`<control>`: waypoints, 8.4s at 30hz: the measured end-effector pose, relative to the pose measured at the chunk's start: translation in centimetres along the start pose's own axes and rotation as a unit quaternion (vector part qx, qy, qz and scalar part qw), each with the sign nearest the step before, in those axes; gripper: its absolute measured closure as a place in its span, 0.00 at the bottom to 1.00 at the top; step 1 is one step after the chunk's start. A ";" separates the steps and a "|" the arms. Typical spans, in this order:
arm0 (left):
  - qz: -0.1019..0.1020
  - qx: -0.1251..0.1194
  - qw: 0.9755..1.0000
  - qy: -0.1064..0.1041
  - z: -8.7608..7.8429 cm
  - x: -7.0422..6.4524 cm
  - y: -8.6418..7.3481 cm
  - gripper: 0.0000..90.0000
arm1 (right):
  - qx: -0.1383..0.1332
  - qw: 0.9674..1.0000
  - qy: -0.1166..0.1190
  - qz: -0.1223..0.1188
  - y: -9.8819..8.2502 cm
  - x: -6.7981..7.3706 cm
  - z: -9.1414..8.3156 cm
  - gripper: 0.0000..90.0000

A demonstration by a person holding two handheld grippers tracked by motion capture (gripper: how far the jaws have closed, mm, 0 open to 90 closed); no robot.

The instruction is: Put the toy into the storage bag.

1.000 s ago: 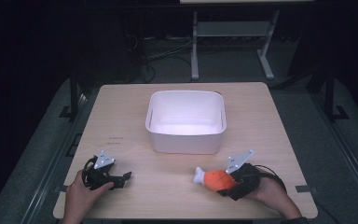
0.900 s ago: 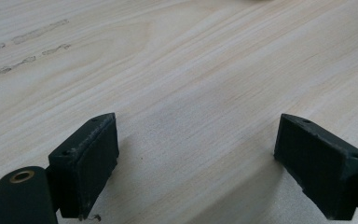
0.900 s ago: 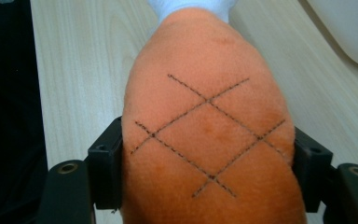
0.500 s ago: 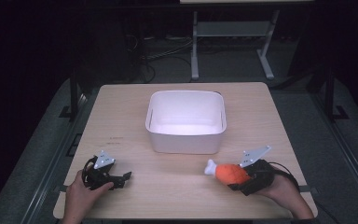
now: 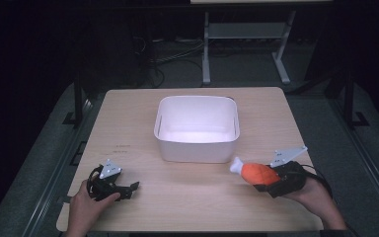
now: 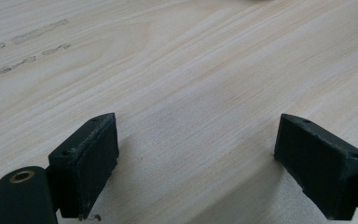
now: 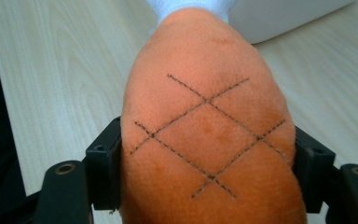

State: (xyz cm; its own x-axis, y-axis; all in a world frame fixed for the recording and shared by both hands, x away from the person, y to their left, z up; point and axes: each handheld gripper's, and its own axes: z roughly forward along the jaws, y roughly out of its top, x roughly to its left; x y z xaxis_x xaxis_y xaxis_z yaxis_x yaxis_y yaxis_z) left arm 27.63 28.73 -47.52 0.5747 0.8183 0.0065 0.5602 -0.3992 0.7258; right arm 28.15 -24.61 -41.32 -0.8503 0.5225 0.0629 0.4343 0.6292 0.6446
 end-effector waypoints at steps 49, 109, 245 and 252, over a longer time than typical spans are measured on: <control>-0.001 0.000 1.000 0.000 0.0 0.0 0.0 0.14 | -0.067 0.998 -0.017 -0.002 6.0 -5.5 -6.3 0.30; 0.000 0.000 1.000 0.001 0.0 0.0 0.0 0.14 | -0.031 0.992 0.075 -0.100 20.5 -4.4 1.9 0.29; 0.000 0.000 1.000 0.000 0.0 0.0 0.0 0.14 | -0.133 0.982 -0.091 0.101 0.6 -2.8 0.8 0.03; 0.000 0.000 1.000 0.000 0.0 0.0 0.0 0.14 | -0.122 0.982 -0.100 0.106 -1.3 -2.1 1.3 0.03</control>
State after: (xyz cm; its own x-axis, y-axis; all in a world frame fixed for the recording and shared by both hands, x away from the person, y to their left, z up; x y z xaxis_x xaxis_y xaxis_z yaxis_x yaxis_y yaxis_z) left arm 27.62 28.72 -47.52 0.5747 0.8183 0.0069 0.5601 -0.3995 0.7257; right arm 29.76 -25.83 -43.25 -0.6628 0.7444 0.0810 0.4908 0.3501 0.7979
